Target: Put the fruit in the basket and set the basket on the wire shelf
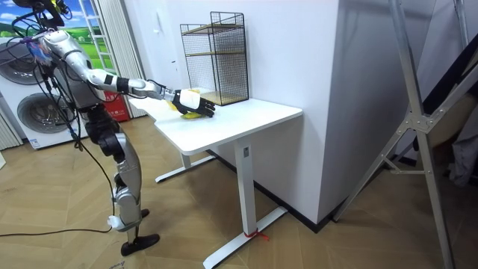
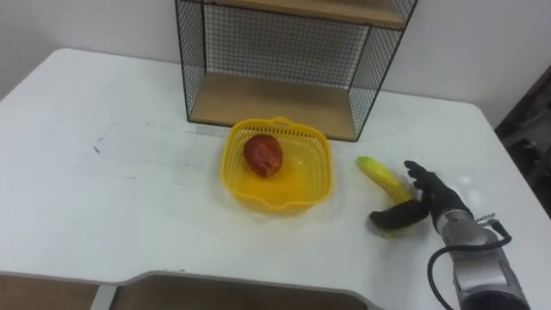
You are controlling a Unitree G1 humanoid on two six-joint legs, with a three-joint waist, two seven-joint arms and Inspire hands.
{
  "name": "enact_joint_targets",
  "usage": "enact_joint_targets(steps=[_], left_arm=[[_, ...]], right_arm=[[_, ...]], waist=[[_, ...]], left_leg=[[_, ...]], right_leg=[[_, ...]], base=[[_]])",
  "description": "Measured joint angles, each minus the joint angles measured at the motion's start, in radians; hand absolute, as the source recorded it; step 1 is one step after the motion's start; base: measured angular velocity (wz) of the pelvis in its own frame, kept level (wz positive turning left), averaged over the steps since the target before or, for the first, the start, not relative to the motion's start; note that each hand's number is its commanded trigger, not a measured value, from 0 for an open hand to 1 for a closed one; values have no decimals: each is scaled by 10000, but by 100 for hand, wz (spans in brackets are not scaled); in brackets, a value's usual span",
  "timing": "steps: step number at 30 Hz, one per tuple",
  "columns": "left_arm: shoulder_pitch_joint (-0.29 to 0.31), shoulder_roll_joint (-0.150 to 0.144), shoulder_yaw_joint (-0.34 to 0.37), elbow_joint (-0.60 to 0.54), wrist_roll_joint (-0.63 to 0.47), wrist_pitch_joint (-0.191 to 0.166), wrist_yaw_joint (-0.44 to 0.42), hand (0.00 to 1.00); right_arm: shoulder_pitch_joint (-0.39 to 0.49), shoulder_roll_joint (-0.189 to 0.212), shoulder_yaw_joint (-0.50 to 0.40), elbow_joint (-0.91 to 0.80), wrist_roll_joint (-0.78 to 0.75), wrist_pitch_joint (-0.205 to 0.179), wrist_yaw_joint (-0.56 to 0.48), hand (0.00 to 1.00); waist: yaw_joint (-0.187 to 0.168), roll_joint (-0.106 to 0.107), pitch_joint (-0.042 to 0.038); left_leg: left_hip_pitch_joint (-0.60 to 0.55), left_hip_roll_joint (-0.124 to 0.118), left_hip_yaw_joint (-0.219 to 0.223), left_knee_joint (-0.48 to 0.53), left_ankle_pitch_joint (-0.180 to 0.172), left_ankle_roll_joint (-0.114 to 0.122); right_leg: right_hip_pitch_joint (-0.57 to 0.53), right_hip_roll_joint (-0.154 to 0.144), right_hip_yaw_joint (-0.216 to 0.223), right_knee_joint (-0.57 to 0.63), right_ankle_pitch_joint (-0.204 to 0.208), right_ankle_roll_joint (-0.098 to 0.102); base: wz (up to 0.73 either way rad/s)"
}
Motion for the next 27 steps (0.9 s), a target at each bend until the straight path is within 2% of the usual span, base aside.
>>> enact_joint_targets(steps=[4, 12, 16, 27], left_arm=[[-70, 0, -5, 0, -2, 0, 1, 0], [-256, -1, 1, 84, 0, 19, 0, 0], [-290, 15, 23, 146, 7, 40, -3, 0], [-497, 22, 14, 398, 0, -76, -3, 0]], right_arm=[[-6, -16, -49, -4, -105, -43, -199, 100], [-52, -314, -128, -17, -879, 69, -584, 100], [-35, -318, -123, -128, -1147, 185, -373, 100], [-34, -318, -98, -276, -1123, 203, 184, 100]], waist=[[-18, -6, -3], [60, -1, -7], [73, -4, -6], [78, -17, -2]], left_leg=[[43, 0, 1, -11, 0, 0], [76, 6, -19, -49, -1, -1], [51, 7, -18, -58, -1, -1], [60, 8, 30, -49, -1, -1]], right_leg=[[37, 3, -1, 15, 12, 1], [27, 8, -37, 10, 12, 1], [-25, 6, -39, 33, 12, 1], [-49, -3, 16, 121, 9, 1]], base=[[0], [0], [0], [-1]])
